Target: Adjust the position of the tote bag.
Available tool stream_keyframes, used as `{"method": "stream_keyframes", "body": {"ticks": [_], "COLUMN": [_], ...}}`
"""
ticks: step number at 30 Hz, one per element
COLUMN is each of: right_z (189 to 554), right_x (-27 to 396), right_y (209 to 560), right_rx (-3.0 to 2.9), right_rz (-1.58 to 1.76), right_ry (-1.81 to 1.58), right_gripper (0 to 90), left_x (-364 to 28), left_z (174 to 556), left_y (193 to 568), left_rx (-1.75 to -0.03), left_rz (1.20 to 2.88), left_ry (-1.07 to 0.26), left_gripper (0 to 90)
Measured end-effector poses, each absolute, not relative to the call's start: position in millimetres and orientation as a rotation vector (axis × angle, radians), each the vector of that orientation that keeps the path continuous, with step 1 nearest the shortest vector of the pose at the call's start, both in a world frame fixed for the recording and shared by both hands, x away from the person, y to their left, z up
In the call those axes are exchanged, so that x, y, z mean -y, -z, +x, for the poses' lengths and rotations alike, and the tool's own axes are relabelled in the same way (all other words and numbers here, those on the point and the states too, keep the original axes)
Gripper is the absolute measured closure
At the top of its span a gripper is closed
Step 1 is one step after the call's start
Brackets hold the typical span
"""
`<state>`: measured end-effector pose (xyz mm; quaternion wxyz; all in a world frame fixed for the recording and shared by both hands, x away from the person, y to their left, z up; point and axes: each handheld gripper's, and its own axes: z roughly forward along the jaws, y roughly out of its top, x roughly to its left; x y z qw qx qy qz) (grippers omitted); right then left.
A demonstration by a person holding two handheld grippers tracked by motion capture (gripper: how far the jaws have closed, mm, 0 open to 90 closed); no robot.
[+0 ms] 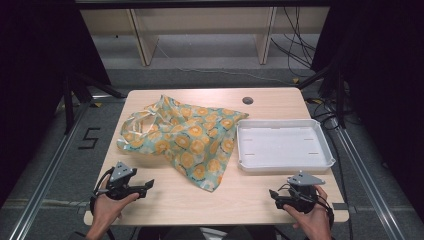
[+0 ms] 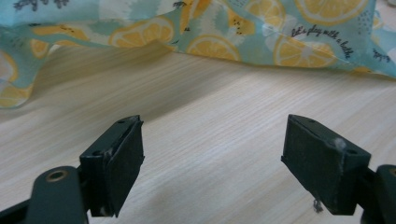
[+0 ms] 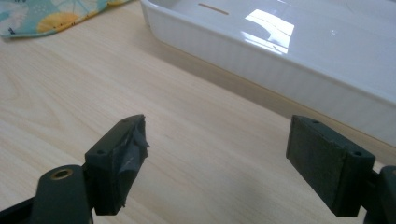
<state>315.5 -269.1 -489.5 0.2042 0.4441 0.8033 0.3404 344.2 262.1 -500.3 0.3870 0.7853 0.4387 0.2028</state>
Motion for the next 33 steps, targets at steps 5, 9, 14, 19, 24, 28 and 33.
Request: {"method": "stream_keyframes", "body": {"ticks": [5,9,14,19,24,28,33], "right_z": [317,316,314,317,317,318,319], "right_x": [270,267,267,266,263,262,261], "right_y": [491,492,490,493,493,495,495], "right_rx": [-2.237,-2.268,-2.253,-2.285,-2.286,-2.297,-2.314], "right_rz": [1.211,1.259,1.268,1.22,1.245,1.22,1.225], "right_ry": [-0.933,-0.944,-0.922,-0.938,-0.94,-0.939,-0.928], "right_gripper": [21.2,21.6,21.6,21.9,22.8,23.4,23.8], "left_x": [-261,-261,-261,-263,-271,-280,-281], "left_z": [344,345,346,352,363,377,391], "left_y": [500,499,497,489,479,470,458], "left_rx": [-1.122,-1.106,-1.104,-1.113,-1.132,-1.112,-1.045], "left_rz": [1.993,1.999,2.01,1.978,1.958,2.034,2.028], "left_ry": [-0.544,-0.578,-0.596,-0.672,-0.726,-0.771,-0.847], "left_gripper": [20.2,21.2,22.0,22.2,23.1,24.6,22.9]}}
